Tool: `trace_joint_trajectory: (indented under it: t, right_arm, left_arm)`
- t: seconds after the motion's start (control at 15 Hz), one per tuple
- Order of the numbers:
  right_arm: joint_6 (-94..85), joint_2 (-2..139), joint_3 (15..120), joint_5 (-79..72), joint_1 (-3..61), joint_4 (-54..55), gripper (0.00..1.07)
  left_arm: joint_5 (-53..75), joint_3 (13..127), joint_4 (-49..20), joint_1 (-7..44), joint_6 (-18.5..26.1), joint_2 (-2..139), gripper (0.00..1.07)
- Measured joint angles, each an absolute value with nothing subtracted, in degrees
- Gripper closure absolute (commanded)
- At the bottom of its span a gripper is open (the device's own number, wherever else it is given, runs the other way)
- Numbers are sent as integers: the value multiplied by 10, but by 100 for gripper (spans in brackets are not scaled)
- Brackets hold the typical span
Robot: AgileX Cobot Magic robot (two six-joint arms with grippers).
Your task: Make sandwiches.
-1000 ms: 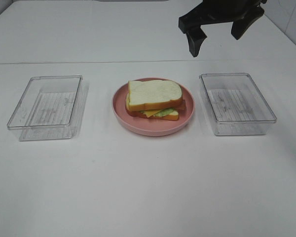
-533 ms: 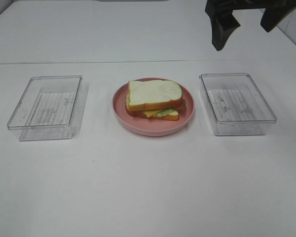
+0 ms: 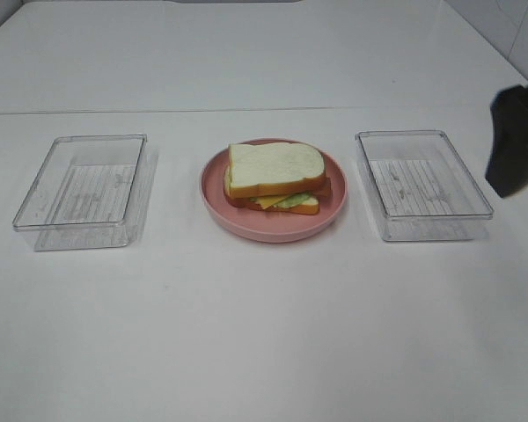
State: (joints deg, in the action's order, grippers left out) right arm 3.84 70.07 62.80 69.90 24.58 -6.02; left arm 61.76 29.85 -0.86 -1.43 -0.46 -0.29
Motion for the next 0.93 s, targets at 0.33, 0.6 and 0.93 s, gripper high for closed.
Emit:
trace_joint_trajectory:
  t: [0.33,0.6,0.93]
  right_arm:
    - [80,476,439,669,245,-88,13]
    - [133,306,339,659,243,-146,13]
    - [108,145,299,651,133,-139,13]
  left_arm:
    - [618,299,-9,-14,-5,-3,9]
    - [618,299,-9,-14,-5,-3,9]
    - [618,299,-9,-14,-5,-3,9]
